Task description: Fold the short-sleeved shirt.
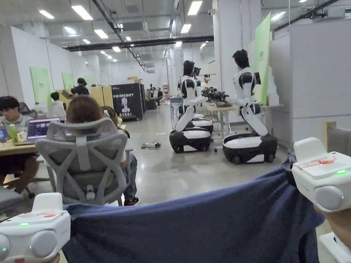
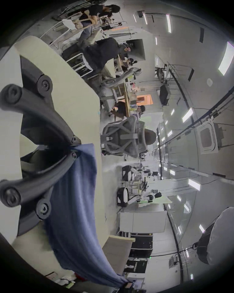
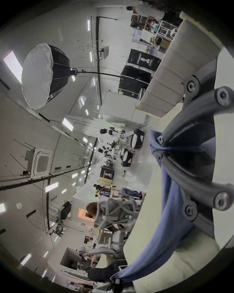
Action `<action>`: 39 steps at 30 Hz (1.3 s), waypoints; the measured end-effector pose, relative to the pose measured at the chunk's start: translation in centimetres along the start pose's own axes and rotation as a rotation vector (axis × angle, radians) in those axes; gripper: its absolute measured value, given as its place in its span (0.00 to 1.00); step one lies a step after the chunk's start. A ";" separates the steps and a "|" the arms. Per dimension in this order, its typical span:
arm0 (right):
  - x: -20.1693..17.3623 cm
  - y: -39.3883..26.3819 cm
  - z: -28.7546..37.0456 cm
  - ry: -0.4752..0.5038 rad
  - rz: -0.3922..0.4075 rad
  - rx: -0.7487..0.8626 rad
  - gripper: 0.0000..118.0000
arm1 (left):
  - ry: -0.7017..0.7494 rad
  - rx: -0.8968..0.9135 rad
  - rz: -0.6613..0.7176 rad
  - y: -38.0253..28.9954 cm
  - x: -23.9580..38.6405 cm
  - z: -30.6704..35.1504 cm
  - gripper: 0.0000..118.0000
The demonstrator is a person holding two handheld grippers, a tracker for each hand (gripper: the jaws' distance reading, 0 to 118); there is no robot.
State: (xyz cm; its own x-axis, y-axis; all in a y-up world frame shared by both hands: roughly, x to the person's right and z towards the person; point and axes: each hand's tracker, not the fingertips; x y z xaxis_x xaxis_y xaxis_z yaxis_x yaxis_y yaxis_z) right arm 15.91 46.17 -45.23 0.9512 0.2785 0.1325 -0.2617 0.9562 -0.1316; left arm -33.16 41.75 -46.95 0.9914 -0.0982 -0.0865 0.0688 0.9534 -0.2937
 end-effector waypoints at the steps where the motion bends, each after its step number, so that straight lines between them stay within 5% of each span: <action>1: 0.0 -1.3 1.3 0.013 0.001 -0.016 0.03 | -0.015 -0.020 -0.012 -1.3 -0.1 1.1 0.00; 10: -3.4 -20.4 10.1 0.146 0.076 -0.363 0.03 | -0.070 -0.317 -0.010 -19.2 -1.1 8.1 0.00; 17: -6.0 -29.5 12.4 0.238 0.014 -0.560 0.04 | -0.052 -0.417 0.044 -28.6 -1.9 9.5 0.02; 18: -6.0 -29.3 12.6 0.271 -0.011 -0.552 0.08 | -0.064 -0.391 0.059 -28.6 -1.9 9.9 0.08; 19: -6.0 -28.8 13.1 0.328 -0.024 -0.535 0.22 | -0.065 -0.350 0.066 -28.2 -1.8 10.6 0.22; 20: -6.3 -28.0 13.5 0.336 -0.025 -0.528 0.62 | -0.055 -0.301 0.077 -27.7 -1.5 11.3 0.54; 21: -6.8 -27.1 14.2 0.315 -0.025 -0.517 0.88 | -0.056 -0.247 0.086 -27.0 -1.1 12.2 0.75; 22: -7.1 -25.9 14.7 0.315 -0.055 -0.461 1.00 | -0.068 -0.198 0.097 -26.4 -0.4 12.9 0.89; 27: -10.3 -21.4 17.4 0.305 -0.179 -0.303 1.00 | -0.153 -0.074 0.103 -23.3 4.3 15.3 0.95; 29: -11.5 -21.0 18.2 0.318 -0.211 -0.298 0.98 | -0.157 -0.063 0.093 -23.0 6.1 16.1 0.94; 31: -12.7 -21.0 19.0 0.312 -0.240 -0.299 0.80 | -0.163 -0.041 0.049 -22.9 7.2 16.9 0.79; 33: -13.5 -21.1 19.5 0.306 -0.234 -0.293 0.16 | -0.125 -0.037 -0.025 -22.9 7.6 17.4 0.25; 34: -14.0 -21.1 19.7 0.256 -0.173 -0.295 0.01 | -0.112 -0.047 -0.058 -22.8 7.5 17.3 0.00; 35: -14.3 -21.3 19.7 0.230 -0.125 -0.293 0.00 | -0.121 -0.071 -0.074 -22.7 7.1 17.2 0.00; 39: -14.1 -21.9 19.3 0.281 -0.156 -0.327 0.00 | -0.173 -0.249 0.085 -22.6 1.8 16.2 0.00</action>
State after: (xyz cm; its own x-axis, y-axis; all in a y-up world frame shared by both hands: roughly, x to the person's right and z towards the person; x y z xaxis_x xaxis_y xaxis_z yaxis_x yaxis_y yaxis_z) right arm 5.12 23.06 -25.25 0.9944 0.0544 -0.0906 -0.0890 0.8934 -0.4404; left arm -31.17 24.68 -25.08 0.9981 0.0498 0.0360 -0.0239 0.8546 -0.5187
